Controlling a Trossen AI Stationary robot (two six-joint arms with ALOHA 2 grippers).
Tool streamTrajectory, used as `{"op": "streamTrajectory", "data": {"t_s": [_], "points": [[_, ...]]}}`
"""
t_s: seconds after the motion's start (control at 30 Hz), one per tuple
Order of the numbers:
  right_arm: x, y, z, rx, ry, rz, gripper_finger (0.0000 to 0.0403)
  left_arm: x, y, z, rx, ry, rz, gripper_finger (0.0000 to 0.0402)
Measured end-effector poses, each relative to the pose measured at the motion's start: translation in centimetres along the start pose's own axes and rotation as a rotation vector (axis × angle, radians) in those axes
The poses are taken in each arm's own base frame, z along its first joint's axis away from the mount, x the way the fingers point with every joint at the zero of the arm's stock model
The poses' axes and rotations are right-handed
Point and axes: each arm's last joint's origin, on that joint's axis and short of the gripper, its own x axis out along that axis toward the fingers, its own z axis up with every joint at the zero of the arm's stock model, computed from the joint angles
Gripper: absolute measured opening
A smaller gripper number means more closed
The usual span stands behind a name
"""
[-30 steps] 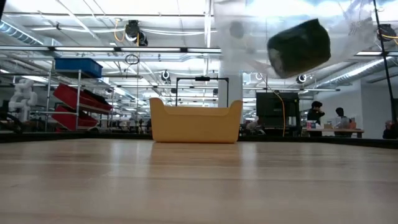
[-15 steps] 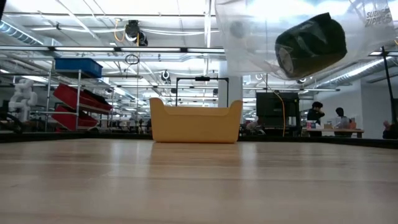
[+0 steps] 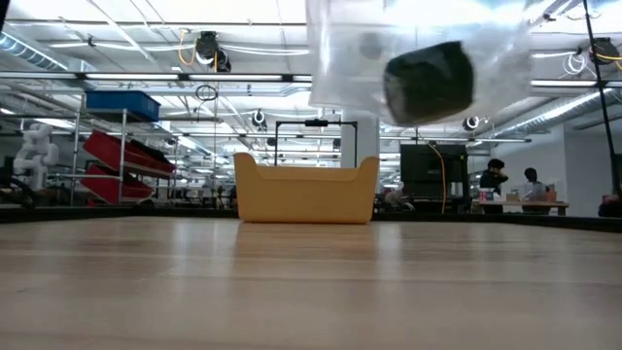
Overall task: Roll bandage
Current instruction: Put the red bandage into the transparent zip bag
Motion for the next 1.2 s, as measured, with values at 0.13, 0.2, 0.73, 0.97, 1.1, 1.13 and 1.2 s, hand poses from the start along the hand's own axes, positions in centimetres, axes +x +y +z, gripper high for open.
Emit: {"op": "streamTrajectory", "data": {"t_s": [0.13, 0.2, 0.73, 0.97, 1.1, 1.13, 1.2], "points": [[-0.2, -0.4, -0.2, 0.030, 0.006, 0.045, 0.0082, 0.0, 0.0, -0.1, -0.001, 0.006, 0.001, 0.0000], [-0.3, -0.7, -0.1, 0.038, 0.000, 0.051, 0.0082, 0.0, 0.0, -0.1, -0.001, 0.006, 0.001, 0.0000], [-1.2, -1.2, 0.2, -0.068, 0.012, 0.067, 0.0082, 0.0, 0.0, 0.0, -0.023, 0.006, 0.001, 0.0000], [0.7, -1.0, 0.1, -0.139, 0.068, 0.065, 0.0082, 0.0, 0.0, 0.0, -0.024, 0.006, 0.002, 0.0000], [1.4, -1.1, 0.0, -0.166, 0.088, 0.065, 0.0080, 0.0, 0.0, 0.0, -0.024, 0.006, 0.002, 0.0000], [1.5, -1.1, -0.1, -0.170, 0.091, 0.065, 0.0079, 0.0, 0.0, -0.1, -0.024, 0.007, 0.002, 0.0000], [1.5, -1.2, -0.1, -0.175, 0.095, 0.059, 0.0075, 0.0, 0.0, -0.1, -0.024, 0.011, 0.002, 0.0000]]}}
